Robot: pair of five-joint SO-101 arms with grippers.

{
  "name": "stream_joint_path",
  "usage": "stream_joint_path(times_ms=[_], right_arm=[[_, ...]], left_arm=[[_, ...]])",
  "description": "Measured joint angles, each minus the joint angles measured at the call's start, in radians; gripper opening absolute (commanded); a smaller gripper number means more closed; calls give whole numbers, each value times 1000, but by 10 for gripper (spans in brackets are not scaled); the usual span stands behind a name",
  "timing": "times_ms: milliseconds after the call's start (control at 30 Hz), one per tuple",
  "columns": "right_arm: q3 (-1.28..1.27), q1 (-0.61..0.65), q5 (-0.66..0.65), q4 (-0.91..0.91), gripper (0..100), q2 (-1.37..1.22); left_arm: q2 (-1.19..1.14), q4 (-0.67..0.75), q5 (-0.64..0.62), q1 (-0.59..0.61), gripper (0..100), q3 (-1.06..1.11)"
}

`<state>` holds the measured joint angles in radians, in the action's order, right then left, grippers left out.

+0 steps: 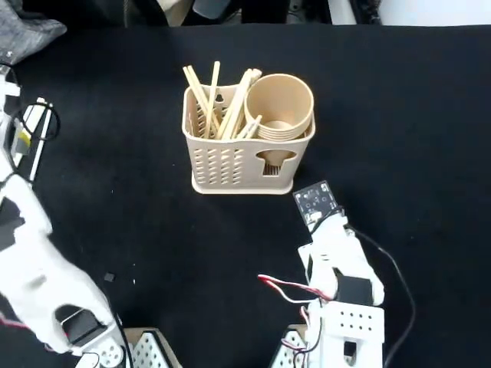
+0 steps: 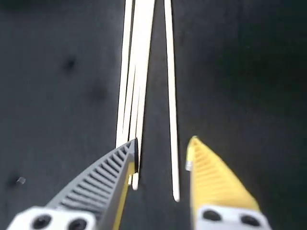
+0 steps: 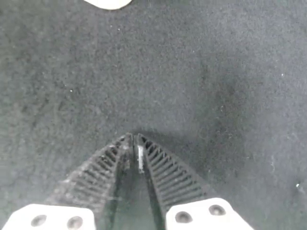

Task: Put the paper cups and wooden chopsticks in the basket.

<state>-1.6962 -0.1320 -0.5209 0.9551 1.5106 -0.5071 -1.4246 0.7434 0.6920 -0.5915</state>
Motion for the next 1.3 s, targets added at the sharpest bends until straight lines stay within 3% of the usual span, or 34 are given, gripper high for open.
stream_joint_path(times_ms=[300, 467, 667, 867, 1033, 1300], right_arm=[[0, 0, 0, 0, 12, 0], [0, 0, 0, 0, 12, 0], [0, 0, 0, 0, 12, 0], [0, 0, 0, 0, 12, 0], [0, 0, 0, 0, 12, 0], [0, 0, 0, 0, 12, 0]], left_arm=[[-566, -17, 3, 15, 224, -618], [-752, -17, -5, 31, 224, -802], [-836, 2, -18, 49, 207, -884], [-881, -34, -26, 49, 30, -928], [-893, -84, -12, 44, 29, -930], [-896, -293, -18, 0, 29, -984]])
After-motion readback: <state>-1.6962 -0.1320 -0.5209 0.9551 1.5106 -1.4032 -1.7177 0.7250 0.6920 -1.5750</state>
